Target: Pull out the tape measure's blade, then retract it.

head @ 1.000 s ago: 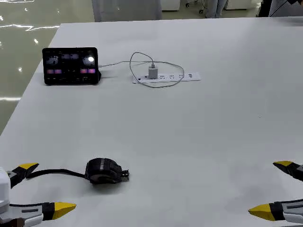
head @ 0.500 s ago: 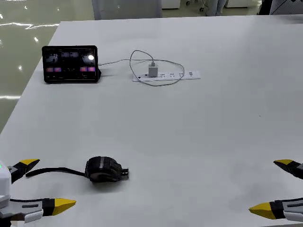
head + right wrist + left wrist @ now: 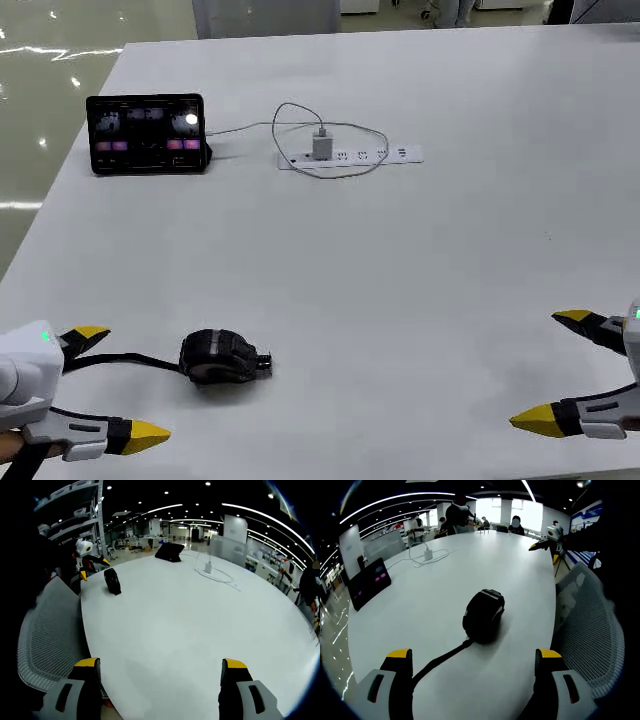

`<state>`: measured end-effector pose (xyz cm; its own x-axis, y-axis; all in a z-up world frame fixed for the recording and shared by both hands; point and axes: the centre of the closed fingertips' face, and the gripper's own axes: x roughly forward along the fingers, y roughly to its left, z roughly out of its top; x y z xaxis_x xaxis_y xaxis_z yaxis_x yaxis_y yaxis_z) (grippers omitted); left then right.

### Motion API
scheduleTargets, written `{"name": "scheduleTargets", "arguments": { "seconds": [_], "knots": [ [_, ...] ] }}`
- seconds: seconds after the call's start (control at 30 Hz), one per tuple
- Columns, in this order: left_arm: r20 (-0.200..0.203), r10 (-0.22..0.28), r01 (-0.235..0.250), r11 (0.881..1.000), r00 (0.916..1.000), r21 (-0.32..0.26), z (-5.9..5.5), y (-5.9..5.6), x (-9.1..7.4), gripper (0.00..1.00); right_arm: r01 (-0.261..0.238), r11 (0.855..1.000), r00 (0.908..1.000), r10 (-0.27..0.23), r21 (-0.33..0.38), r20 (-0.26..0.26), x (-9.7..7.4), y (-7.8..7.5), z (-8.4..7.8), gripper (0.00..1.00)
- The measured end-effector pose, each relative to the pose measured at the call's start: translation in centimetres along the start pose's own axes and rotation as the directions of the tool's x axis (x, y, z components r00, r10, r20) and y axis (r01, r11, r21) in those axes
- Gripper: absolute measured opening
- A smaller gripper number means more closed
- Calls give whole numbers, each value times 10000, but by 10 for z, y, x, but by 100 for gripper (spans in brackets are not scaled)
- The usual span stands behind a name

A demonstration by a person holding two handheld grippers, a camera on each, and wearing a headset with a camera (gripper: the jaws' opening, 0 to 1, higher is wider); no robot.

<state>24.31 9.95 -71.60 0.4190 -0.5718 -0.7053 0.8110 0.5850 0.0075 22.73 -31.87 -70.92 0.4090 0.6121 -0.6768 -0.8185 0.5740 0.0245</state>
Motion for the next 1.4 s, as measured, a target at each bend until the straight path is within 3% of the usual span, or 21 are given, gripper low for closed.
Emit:
{"name": "scheduleTargets", "arguments": {
  "seconds": [0.3,0.53,0.7,0.83,1.0,1.13,1.27,1.4],
  "knots": [
    [-474,-717,756,9935,9963,854,18,-4,13,99,-618,9969,9980,612,-492,-151,21,9,13,99],
    [-968,-1028,1158,9834,9900,1399,24,-6,26,99,-1054,9901,9944,1050,-930,-94,34,16,27,99],
    [-1444,-1319,1611,9634,9807,2141,29,-14,35,98,-1311,9849,9911,1329,-1134,80,46,18,38,99],
    [-1871,-1339,1819,9456,9732,2697,33,-10,43,95,-1554,9783,9873,1583,-1368,101,58,26,47,99],
    [-2027,-1605,2176,9282,9660,3019,41,-14,50,88,-1831,9705,9822,1874,-1569,129,72,34,56,99],
    [-2538,-1400,2248,9113,9571,3451,37,-10,55,80,-2044,9626,9778,2095,-1780,100,83,41,62,99],
    [-2648,-1516,2376,9129,9523,3319,39,-11,62,74,-2246,9543,9728,2313,-1971,115,95,49,71,99],
    [-2857,-1504,2470,9071,9465,3409,39,-11,69,69,-2336,9500,9701,2420,-2074,159,107,52,80,99]
  ]
}}
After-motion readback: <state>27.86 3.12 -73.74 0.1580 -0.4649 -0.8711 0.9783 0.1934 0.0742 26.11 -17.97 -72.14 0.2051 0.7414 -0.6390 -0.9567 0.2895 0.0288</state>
